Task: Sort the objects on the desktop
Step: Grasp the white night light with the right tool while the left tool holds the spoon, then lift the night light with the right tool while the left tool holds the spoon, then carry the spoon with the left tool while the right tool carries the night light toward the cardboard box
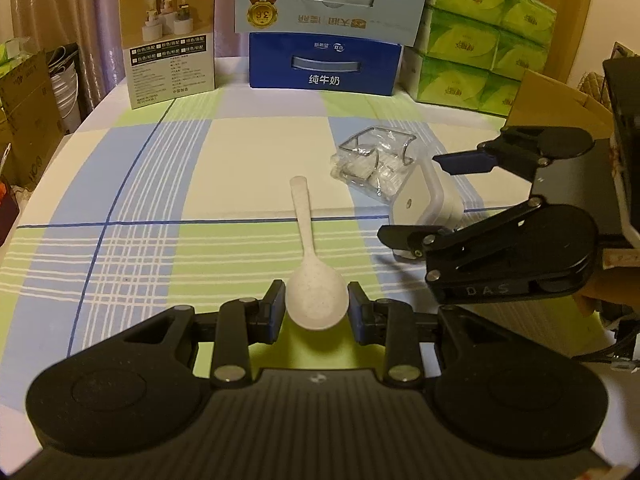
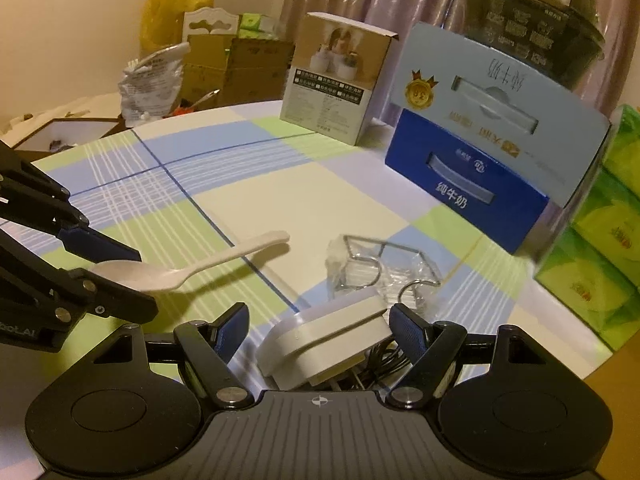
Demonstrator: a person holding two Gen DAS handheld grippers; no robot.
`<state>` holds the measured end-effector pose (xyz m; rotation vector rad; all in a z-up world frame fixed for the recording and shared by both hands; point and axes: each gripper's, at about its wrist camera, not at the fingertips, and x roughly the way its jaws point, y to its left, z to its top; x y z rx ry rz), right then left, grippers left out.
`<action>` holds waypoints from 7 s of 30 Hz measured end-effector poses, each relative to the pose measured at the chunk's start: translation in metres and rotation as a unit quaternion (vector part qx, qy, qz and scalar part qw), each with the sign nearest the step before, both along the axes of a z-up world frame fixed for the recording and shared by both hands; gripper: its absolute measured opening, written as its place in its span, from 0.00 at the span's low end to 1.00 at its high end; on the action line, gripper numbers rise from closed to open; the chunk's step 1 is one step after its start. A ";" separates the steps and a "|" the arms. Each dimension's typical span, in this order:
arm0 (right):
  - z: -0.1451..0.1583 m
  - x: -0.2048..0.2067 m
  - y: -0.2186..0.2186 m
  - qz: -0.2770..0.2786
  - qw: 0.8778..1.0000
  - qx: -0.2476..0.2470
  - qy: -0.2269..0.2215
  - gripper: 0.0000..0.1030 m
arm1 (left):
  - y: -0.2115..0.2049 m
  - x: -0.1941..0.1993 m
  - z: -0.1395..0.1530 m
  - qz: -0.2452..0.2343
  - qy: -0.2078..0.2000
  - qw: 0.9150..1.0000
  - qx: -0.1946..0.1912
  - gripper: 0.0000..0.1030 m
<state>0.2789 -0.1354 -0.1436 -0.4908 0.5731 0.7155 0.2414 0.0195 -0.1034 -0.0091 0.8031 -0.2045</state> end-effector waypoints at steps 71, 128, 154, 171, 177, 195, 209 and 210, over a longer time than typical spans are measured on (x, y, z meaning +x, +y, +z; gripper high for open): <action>0.007 -0.197 -0.048 -0.176 0.984 -0.041 -0.003 0.77 | -0.035 -0.134 0.007 -0.050 -0.010 0.999 0.018 0.27; 0.035 -0.203 -0.056 -0.219 0.975 -0.002 -0.048 0.63 | -0.051 -0.125 0.019 -0.054 -0.019 0.998 0.008 0.27; 0.064 -0.232 -0.079 -0.250 0.966 0.042 -0.054 0.63 | -0.079 -0.148 0.049 -0.092 -0.049 0.994 0.015 0.27; 0.104 -0.251 -0.122 -0.282 0.953 0.087 -0.069 0.63 | -0.115 -0.173 0.068 -0.113 -0.064 0.991 0.017 0.27; 0.124 -0.245 -0.154 -0.311 0.941 0.114 -0.067 0.63 | -0.134 -0.172 0.086 -0.120 -0.078 0.990 0.006 0.27; 0.187 -0.209 -0.262 -0.345 0.926 0.133 -0.076 0.63 | -0.232 -0.130 0.134 -0.157 -0.096 0.983 -0.028 0.27; 0.192 -0.175 -0.313 -0.361 0.920 0.135 -0.065 0.63 | -0.291 -0.095 0.139 -0.186 -0.098 0.977 -0.036 0.27; 0.192 -0.171 -0.315 -0.362 0.920 0.136 -0.063 0.63 | -0.293 -0.092 0.139 -0.188 -0.098 0.977 -0.037 0.27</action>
